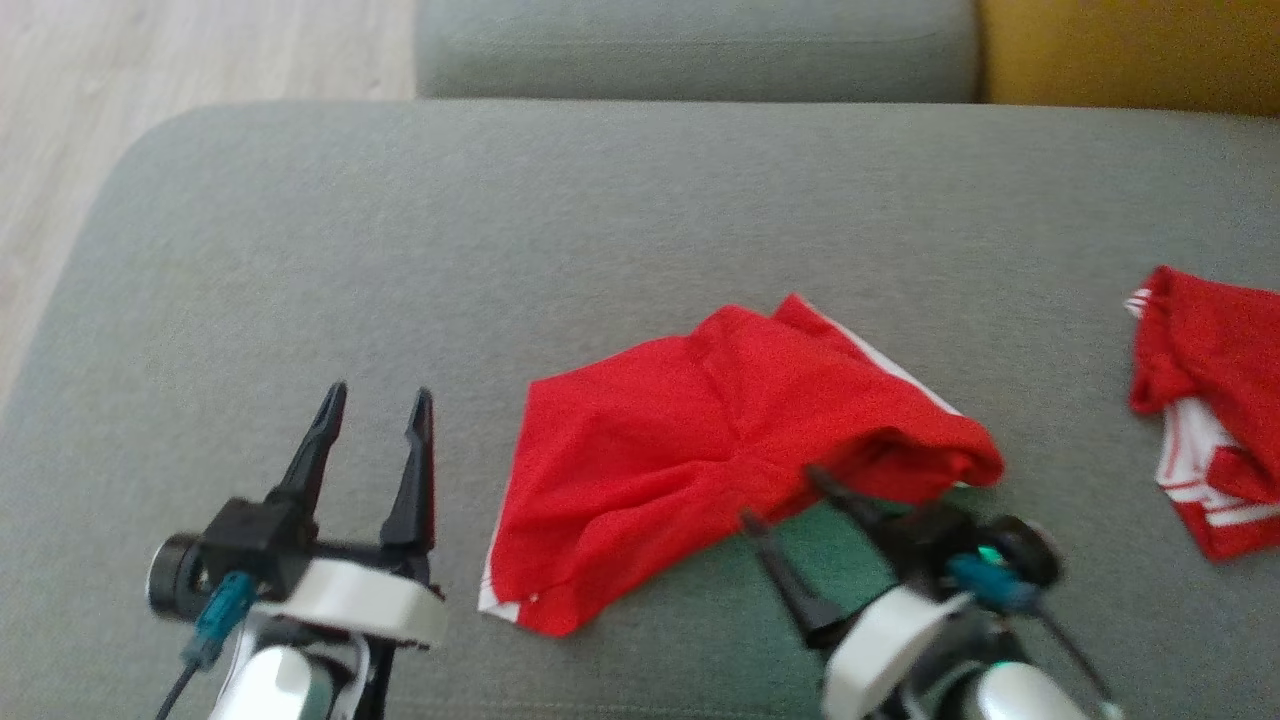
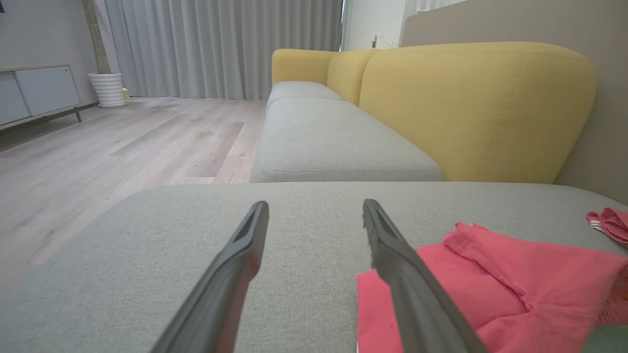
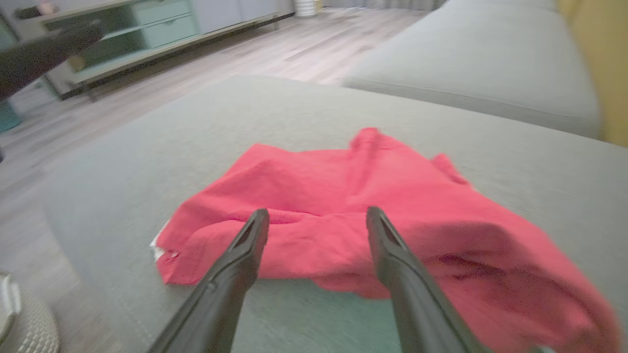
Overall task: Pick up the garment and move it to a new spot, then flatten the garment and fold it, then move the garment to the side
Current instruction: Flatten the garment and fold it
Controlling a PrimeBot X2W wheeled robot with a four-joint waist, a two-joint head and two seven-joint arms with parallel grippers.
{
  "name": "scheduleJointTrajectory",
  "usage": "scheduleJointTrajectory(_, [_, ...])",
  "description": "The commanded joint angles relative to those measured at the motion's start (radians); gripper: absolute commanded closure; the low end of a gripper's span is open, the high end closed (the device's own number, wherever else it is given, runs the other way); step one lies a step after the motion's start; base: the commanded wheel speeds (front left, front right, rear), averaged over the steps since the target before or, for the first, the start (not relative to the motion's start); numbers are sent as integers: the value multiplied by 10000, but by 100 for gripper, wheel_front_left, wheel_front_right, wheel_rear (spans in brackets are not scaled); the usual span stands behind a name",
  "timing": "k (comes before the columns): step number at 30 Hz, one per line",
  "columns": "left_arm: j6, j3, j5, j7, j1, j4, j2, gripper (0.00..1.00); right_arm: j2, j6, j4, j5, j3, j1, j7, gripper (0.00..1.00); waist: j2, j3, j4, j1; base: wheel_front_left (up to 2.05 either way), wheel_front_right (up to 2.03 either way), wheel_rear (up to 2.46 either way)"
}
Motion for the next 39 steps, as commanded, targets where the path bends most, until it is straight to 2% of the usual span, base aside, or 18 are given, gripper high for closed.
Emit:
scheduleJointTrajectory(1, [-89, 259, 114, -113, -662, -318, -3, 0, -179, 65, -120, 166, 691, -619, 44, 0, 0, 318, 501, 0, 0, 0, 0])
scheduleJointTrajectory(11, [-501, 73, 602, -133, -1492, -465, -939, 0, -1329, 65, 1298, 1193, 4661, -2793, 749, 0, 0, 1016, 2269, 0, 0, 0, 0])
scheduleJointTrajectory(17, [-799, 262, 881, -134, -1597, -494, -1312, 0, -1851, 65, 2234, 1836, 5979, -3849, 1758, 0, 0, 1200, 2819, 0, 0, 0, 0])
scheduleJointTrajectory(18, [-840, 303, 922, -134, -1602, -493, -1357, 0, -1873, 65, 2388, 1984, 6090, -3953, 1947, 27, 0, 1213, 2854, 0, 0, 0, 0])
scheduleJointTrajectory(19, [-881, 350, 959, -134, -1600, -491, -1394, 0, -1896, 65, 2524, 2095, 6193, -4051, 2140, 78, 0, 1217, 2870, 0, 0, 0, 0])
scheduleJointTrajectory(20, [-920, 404, 996, -134, -1594, -487, -1425, 0, -1894, 65, 2614, 2210, 6230, -4125, 2266, 100, 0, 1218, 2867, 0, 0, 0, 0])
scheduleJointTrajectory(25, [-1009, 656, 1160, -134, -1495, -507, -1508, 0, -1782, 65, 2555, 2446, 6078, -4357, 2133, 100, 0, 1181, 2601, 0, 0, 0, 0])
scheduleJointTrajectory(29, [-1101, 884, 1323, -135, -1377, -533, -1535, 0, -1522, 65, 2001, 2571, 5422, -4382, 1499, 100, 0, 1071, 2051, 0, 0, 0, 0])
scheduleJointTrajectory(34, [-1230, 1135, 1514, -135, -1285, -578, -1473, 0, -1146, 65, 1212, 2455, 3787, -4001, 800, 100, 0, 972, 1183, 0, 0, 0, 0])
scheduleJointTrajectory(39, [-1318, 1316, 1655, -135, -1292, -608, -1413, 0, -795, 65, 610, 2039, 1528, -3124, 511, 100, 0, 968, 404, 0, 0, 0, 0])
